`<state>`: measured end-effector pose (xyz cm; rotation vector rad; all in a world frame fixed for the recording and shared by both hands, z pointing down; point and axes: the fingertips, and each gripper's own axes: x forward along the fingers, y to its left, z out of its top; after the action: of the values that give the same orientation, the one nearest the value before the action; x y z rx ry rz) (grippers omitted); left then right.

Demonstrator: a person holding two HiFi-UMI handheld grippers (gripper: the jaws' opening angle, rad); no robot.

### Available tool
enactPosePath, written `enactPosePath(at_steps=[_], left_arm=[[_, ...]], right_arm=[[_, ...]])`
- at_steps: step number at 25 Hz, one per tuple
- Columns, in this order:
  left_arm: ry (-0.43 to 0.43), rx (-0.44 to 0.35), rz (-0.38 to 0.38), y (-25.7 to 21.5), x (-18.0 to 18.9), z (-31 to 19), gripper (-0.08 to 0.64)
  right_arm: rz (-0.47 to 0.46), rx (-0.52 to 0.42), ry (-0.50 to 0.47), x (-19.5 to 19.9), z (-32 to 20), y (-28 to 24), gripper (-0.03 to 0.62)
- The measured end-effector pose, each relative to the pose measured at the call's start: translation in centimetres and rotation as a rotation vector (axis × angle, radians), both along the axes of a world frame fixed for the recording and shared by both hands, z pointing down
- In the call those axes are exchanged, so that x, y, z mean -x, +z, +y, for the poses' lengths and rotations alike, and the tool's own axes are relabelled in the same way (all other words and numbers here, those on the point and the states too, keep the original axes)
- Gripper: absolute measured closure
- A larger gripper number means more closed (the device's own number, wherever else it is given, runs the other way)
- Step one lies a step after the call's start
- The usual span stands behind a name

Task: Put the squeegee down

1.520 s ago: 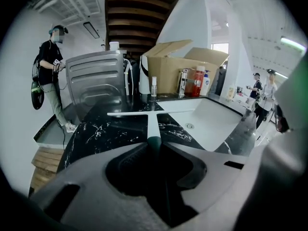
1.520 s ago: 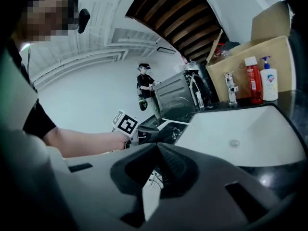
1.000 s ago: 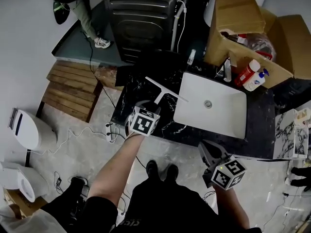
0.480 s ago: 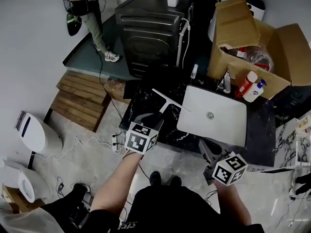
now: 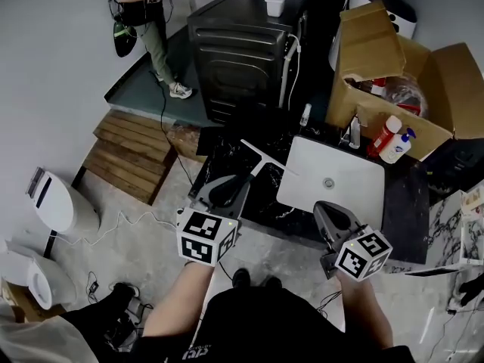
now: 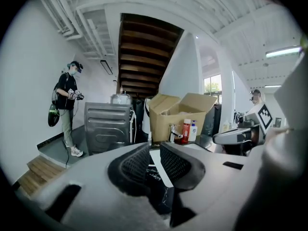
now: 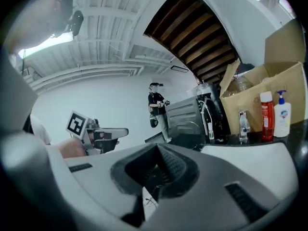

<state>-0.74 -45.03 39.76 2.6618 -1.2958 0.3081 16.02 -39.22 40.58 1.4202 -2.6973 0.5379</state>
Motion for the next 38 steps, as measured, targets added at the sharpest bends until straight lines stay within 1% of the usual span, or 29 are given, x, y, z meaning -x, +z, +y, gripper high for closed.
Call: enactPosePath(at_steps=[3, 6, 9, 13, 15, 17, 20, 23, 26, 28, 32, 38], left_arm=[[-0.005, -0.048, 0.034, -1.8, 0.0, 1.1, 0.510], [-0.013, -0.100, 0.048, -3.3, 0.0, 0.9, 0.551], [-0.013, -0.129, 0.058, -4.4, -0.2, -0.6, 0.551], [-0.019, -0.183, 0.050, -5.7, -0.7, -2.3, 0.551], [-0.033, -0.192, 0.066, -6.0, -0.6, -2.5, 0.552], [-0.042, -0.186, 0.086, -5.7, -0.4, -2.2, 0.552], [-0.074, -0.163, 0.102, -3.8, 0.5, -2.2, 0.552], [-0.102, -0.130, 0.101, -1.4, 1.4, -2.8, 0.551], [-0.107, -0.109, 0.091, -0.1, 1.7, -3.2, 0.551], [-0.107, -0.106, 0.083, 0.0, 1.7, -3.3, 0.551], [-0.094, -0.120, 0.063, -0.8, 1.4, -3.1, 0.551], [-0.082, -0.130, 0.059, -1.6, 1.0, -2.8, 0.551]], right_arm=[[-0.005, -0.029, 0.008, -0.3, -0.3, -1.3, 0.586], [-0.019, -0.058, 0.024, -0.6, -0.8, -2.8, 0.586], [-0.032, -0.122, 0.040, -0.5, -2.0, -5.6, 0.586], [0.041, -0.251, 0.051, -0.7, -2.8, -9.2, 0.588], [0.046, -0.284, 0.060, -0.8, -2.5, -10.1, 0.588], [0.038, -0.291, 0.071, -1.1, -2.1, -10.1, 0.588], [0.057, -0.282, 0.089, -1.7, -1.6, -8.8, 0.589], [0.078, -0.277, 0.104, -2.4, -1.5, -7.4, 0.589], [0.079, -0.281, 0.127, -3.3, -1.7, -6.4, 0.589], [0.082, -0.285, 0.130, -3.5, -1.7, -6.0, 0.589], [0.093, -0.286, 0.111, -2.7, -1.6, -6.3, 0.589], [0.083, -0.289, 0.066, -1.4, -1.2, -6.7, 0.589]])
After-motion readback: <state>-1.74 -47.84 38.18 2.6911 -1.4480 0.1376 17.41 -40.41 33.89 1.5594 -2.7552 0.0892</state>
